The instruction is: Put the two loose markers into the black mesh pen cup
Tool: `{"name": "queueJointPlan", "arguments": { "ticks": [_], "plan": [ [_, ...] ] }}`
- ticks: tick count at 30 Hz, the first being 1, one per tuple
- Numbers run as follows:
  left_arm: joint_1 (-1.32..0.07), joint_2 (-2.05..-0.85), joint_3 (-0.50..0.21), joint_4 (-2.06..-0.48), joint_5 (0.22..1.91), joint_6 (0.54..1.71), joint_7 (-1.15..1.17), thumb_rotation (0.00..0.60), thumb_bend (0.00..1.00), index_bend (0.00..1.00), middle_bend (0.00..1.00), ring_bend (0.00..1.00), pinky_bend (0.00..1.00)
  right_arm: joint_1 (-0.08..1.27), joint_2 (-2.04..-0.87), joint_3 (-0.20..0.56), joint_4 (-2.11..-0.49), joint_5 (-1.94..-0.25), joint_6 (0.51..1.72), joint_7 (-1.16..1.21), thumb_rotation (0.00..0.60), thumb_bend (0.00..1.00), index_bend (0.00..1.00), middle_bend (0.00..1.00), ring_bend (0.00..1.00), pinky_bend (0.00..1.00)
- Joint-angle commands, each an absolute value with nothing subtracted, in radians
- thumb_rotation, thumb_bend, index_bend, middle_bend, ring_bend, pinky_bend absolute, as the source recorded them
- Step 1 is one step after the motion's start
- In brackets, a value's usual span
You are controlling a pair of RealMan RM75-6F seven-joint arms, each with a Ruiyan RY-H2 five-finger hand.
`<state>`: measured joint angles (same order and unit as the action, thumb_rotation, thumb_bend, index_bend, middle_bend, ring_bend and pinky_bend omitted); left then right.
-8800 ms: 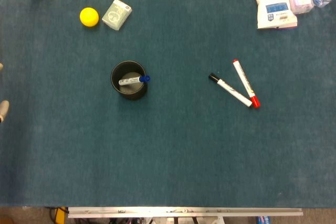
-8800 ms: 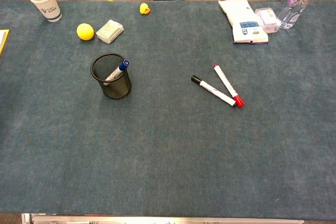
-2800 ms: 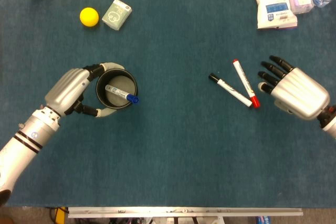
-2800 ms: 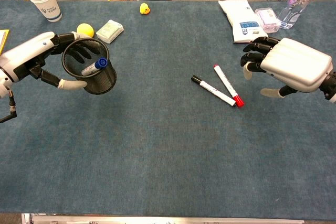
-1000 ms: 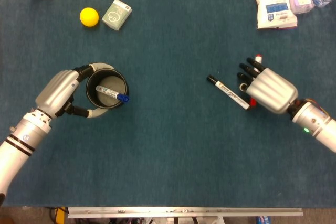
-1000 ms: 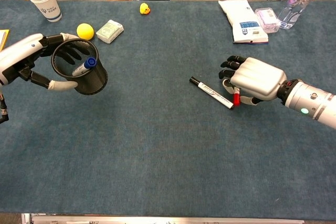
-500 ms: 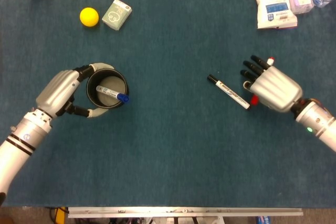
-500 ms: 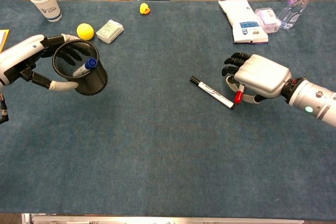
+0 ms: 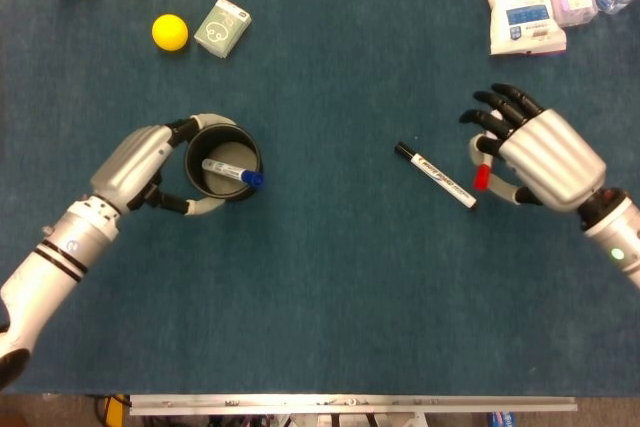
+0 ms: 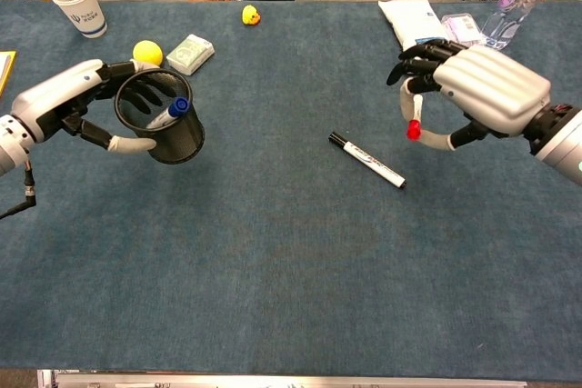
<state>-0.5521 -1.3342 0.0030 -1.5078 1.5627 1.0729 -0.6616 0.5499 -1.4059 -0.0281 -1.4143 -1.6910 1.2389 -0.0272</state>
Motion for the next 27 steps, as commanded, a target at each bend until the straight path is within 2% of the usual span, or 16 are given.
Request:
{"name": "queueJointPlan", "arguments": {
  "ticks": [1,8,27],
  "plan": [
    [-0.562,-1.343,-0.003,-1.509,1.561,1.064,-0.653,0.600,0.22,0.35,0.40,0.35,0.31,0.540,-1.342,0.013,-1.549,-1.658,1.279,0.106,0.600,0.30,0.64,0.30,0.13,0.13],
    [-0.583,-1.366,-0.012,-1.510,1.545,1.032,-0.634,0.600,0.22,0.35,0.40,0.35,0.31,0.569,-1.314,0.061,-1.701,-1.597,1.230,0.324,0.600,0.30,0.64,0.30,0.13,0.13],
    [-0.625,-1.441,-0.028,-1.485,1.513,0.974,-0.601,0.600,0.22,0.35,0.40,0.35,0.31,0.669,-1.411,0.171,-1.802,-1.495,1.098,0.591,0.600,0.30,0.65,0.30,0.13,0.13]
  ]
}}
